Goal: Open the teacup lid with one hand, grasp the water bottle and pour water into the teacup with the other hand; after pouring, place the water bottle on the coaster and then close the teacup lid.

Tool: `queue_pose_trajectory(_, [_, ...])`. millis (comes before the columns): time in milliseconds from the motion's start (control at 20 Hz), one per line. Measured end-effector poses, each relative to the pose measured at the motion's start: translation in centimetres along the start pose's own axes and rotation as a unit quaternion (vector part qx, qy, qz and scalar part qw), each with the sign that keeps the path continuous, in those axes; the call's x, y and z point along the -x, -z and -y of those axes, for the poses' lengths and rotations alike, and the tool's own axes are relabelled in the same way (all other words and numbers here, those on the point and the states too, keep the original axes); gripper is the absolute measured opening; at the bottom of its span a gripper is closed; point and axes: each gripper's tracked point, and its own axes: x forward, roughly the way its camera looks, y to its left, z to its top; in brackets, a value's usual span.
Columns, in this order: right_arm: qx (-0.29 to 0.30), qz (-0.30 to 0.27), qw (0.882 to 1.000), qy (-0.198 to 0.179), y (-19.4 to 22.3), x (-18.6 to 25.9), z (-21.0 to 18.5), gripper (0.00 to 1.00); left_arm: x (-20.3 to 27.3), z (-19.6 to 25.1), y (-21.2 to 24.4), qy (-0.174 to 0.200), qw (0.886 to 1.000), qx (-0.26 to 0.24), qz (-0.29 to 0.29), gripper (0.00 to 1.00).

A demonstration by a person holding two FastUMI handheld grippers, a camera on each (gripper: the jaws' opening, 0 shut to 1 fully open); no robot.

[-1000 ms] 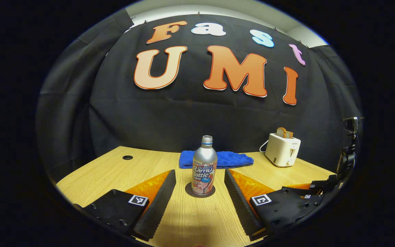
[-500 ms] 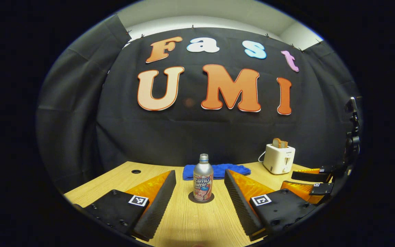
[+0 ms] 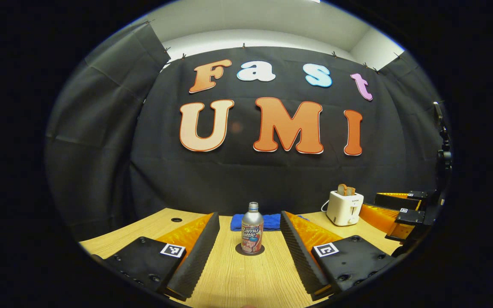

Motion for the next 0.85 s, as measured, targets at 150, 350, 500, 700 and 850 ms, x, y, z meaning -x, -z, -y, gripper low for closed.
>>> queue_pose_trajectory(150, [-0.001, 0.005, 1.0, 0.007, -0.3, 0.4, 0.3, 0.89, 0.2, -0.1, 0.7, -0.002, 1.0, 0.0, -0.007, 0.93])
queue_pose_trajectory(350, [-0.004, 0.008, 1.0, 0.013, -0.5, 0.7, 1.1, 0.9, 0.3, -0.3, 1.0, -0.007, 1.0, 0.001, -0.01, 0.89])
queue_pose_trajectory(500, [-0.007, 0.007, 1.0, 0.016, -0.5, 0.9, 1.6, 0.9, 0.2, -0.1, 1.1, -0.008, 1.0, 0.001, -0.009, 0.89])
queue_pose_trajectory(700, [-0.009, 0.008, 1.0, 0.02, -0.5, 1.1, 2.1, 0.9, 0.1, -0.7, 0.8, -0.016, 1.0, -0.001, -0.004, 0.91])
queue_pose_trajectory(850, [-0.006, 0.01, 1.0, 0.021, -0.7, 1.1, 2.3, 0.9, 0.1, -0.6, 0.7, -0.015, 1.0, -0.001, -0.003, 0.89])
